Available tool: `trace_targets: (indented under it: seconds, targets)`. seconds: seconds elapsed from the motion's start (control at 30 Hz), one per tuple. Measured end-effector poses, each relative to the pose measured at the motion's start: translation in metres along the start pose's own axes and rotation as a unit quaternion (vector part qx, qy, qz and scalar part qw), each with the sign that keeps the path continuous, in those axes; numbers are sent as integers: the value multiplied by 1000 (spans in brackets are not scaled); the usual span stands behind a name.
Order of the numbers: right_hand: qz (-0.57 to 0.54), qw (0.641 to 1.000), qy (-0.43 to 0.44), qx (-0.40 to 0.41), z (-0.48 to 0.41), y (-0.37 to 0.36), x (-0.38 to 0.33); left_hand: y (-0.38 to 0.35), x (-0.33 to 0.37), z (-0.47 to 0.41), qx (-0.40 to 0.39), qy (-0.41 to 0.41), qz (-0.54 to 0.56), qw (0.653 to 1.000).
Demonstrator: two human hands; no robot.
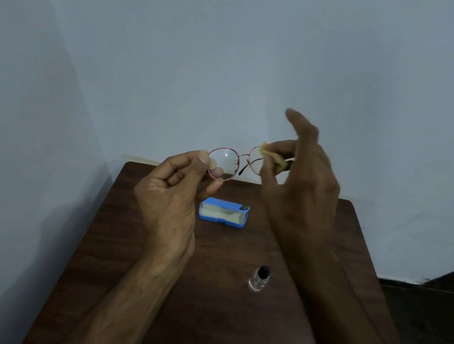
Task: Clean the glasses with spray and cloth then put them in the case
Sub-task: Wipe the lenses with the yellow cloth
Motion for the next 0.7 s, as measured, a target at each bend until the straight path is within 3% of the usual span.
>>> trace_targets:
  seconds: [0.3, 0.43, 0.57, 0.7]
  targets:
    - [-43, 996, -77, 0, -4, 1, 14, 0, -1, 0, 2, 2, -4, 1000]
    - [-46, 998, -31, -16, 2, -2, -3, -1, 0, 0, 5, -3, 0, 1000]
    - [-36, 996, -82, -6, -3, -2, 20, -1, -1, 2, 5, 2, 3, 1000]
    - [-16, 999, 28, -16, 21, -7, -4, 1, 1, 1, 14, -1, 9, 1000]
Point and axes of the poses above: each hand's wrist, its own z-axis away from the middle knuckle, its own y-axis out of the back of the hand, x = y × z, the point moved 5 cm from there along -z, towards the middle knuckle, and after that the axes turned 3 degrees about z, right-handed, at the moved point
